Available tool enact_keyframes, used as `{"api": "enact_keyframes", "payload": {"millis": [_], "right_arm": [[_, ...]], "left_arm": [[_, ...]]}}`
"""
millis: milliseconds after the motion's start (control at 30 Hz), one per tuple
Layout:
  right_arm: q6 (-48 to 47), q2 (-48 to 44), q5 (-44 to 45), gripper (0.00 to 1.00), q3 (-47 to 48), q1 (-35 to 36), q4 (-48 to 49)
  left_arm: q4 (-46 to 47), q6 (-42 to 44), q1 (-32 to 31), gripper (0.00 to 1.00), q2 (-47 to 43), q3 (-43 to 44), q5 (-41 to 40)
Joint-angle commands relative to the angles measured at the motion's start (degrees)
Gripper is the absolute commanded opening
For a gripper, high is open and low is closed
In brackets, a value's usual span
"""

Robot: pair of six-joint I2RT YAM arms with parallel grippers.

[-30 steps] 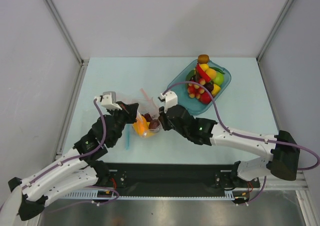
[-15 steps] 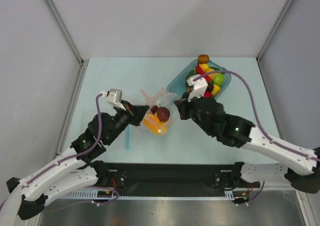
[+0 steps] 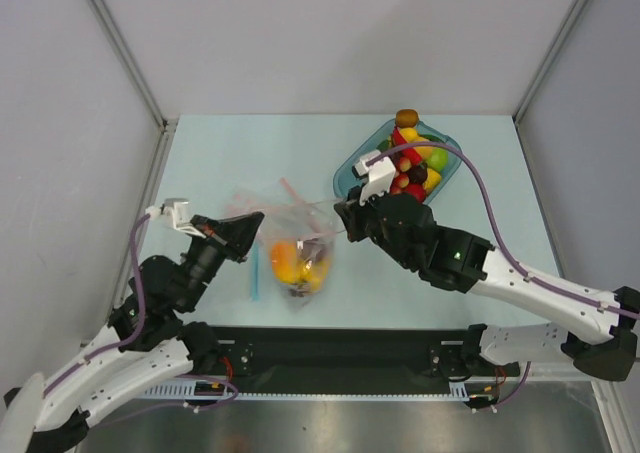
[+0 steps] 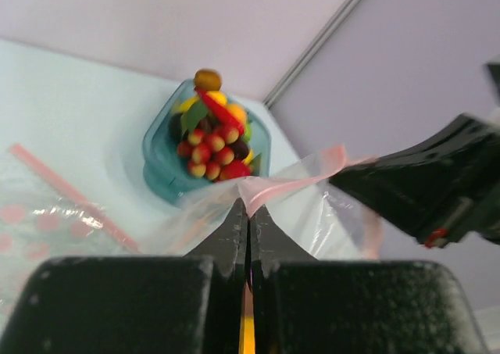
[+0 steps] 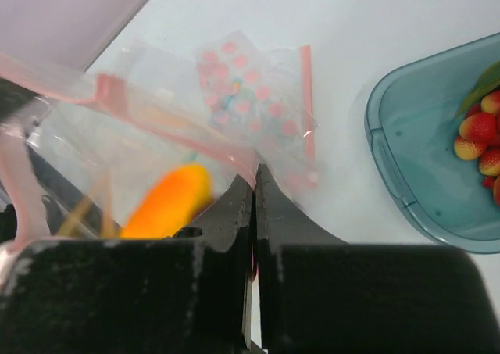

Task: Place the food in the zip-top bag and seal the zipper
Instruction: Adjust the zipper food storage bag at the center of the board.

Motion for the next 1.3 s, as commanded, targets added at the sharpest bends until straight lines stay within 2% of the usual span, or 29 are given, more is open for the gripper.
{"api": "enact_keyframes", "payload": {"millis": [0,33,133,200,233,267,400,667,900,1000,1100,1133,1267], "right_arm": [[-1.8,-2.8,0.8,0.00,-0.1,-0.1,2.7],[-1.7,-3.4,0.9,0.00,-0.7,-0.9,3.1],[-0.8,-6.3,-1.5,0.00,-4.1,-3.4,4.6],[0.7,-7.1,-9.1,0.00,-7.4,-9.1,8.2],[1.2,-6.9,-11.6,0.00,-8.2,-9.1,9.0],[2.0,-6.7,-14.0,0.00,-9.1,-12.0,9.9],[5.0,-4.7,-21.6,0.00,-11.2,-16.5,13.2],[5.8,-3.4,-23.7,0.00,-11.1,-16.3,16.3],[5.7,2.4,-29.1,0.01,-9.1,-15.7,23.0],[5.0,3.1,-27.6,0.09,-8.3,-14.6,22.6],[5.0,3.4,-24.2,0.40,-9.1,-15.2,21.5],[5.1,3.4,-23.1,0.55,-9.4,-15.8,20.6],[5.6,1.9,-22.2,0.69,-11.2,-19.3,19.3]], "left_arm": [[7.6,1.2,0.2,0.00,-3.1,-2.3,0.2],[9.1,1.4,0.2,0.00,0.0,-1.3,1.4],[4.3,2.1,0.2,0.00,6.4,3.7,3.6],[2.0,0.9,0.2,0.00,10.7,5.0,1.0],[1.5,0.4,0.2,0.00,10.7,5.0,-0.3],[1.1,0.1,0.2,0.01,11.1,4.8,-1.3],[0.8,-0.2,0.3,0.00,9.1,3.9,-5.0],[-2.4,0.8,0.3,0.00,2.7,4.6,-12.6],[-4.2,1.9,0.3,0.00,0.6,6.2,-17.8],[-2.8,3.0,0.3,0.00,1.9,5.7,-17.2],[0.4,3.8,0.3,0.00,4.8,5.1,-14.8],[1.5,4.4,0.3,0.00,5.7,4.4,-13.7],[4.7,3.9,0.3,0.00,10.2,3.5,-9.8]]}}
